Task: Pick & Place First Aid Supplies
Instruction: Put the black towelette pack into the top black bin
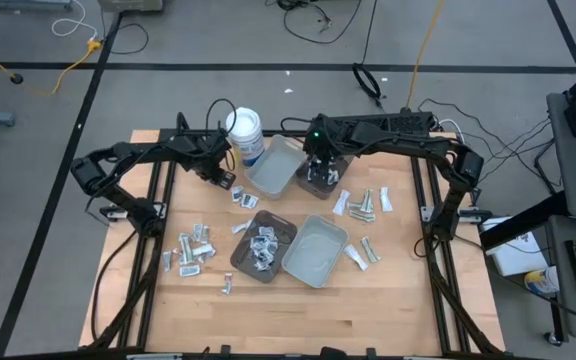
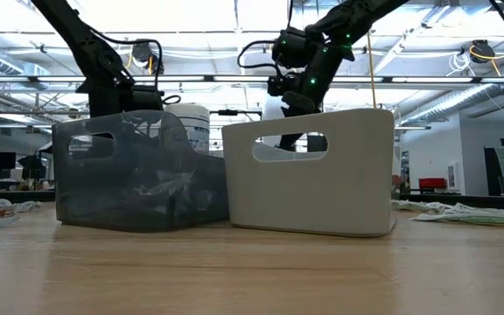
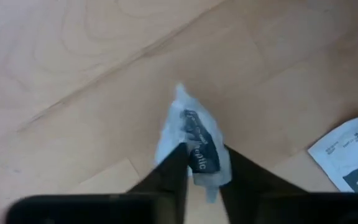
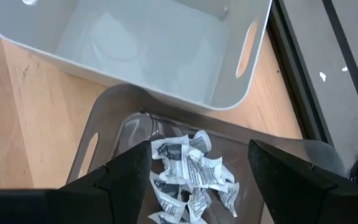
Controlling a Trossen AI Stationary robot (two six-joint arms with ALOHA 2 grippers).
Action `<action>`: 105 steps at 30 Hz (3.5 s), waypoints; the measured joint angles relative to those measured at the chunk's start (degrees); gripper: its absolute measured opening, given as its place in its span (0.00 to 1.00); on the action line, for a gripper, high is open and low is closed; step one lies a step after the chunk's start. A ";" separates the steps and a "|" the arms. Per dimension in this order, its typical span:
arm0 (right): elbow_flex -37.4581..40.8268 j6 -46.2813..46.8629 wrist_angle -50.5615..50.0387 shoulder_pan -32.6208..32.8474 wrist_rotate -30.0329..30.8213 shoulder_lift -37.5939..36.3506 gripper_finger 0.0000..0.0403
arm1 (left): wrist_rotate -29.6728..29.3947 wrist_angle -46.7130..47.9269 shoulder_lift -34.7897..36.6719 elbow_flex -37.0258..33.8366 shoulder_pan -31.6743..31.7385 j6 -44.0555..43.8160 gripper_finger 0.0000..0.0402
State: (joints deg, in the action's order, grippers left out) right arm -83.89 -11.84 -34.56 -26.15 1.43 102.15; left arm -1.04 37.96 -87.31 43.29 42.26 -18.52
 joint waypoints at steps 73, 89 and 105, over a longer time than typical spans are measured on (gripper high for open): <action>0.01 9.53 15.60 3.80 -37.49 -9.90 0.14 | 22.07 -22.77 4.31 23.37 -23.71 12.81 0.00; -0.01 9.19 8.26 3.78 -35.08 -9.90 0.00 | 21.89 -16.58 4.81 23.34 -22.39 -1.28 0.28; -12.90 2.84 -23.31 -0.61 -10.62 2.27 0.00 | 22.14 -12.88 4.92 23.34 -23.67 -3.17 0.43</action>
State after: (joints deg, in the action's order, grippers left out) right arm -96.79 -9.00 -57.87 -26.76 -9.19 104.41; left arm 21.10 25.08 -82.39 66.63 18.59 -21.69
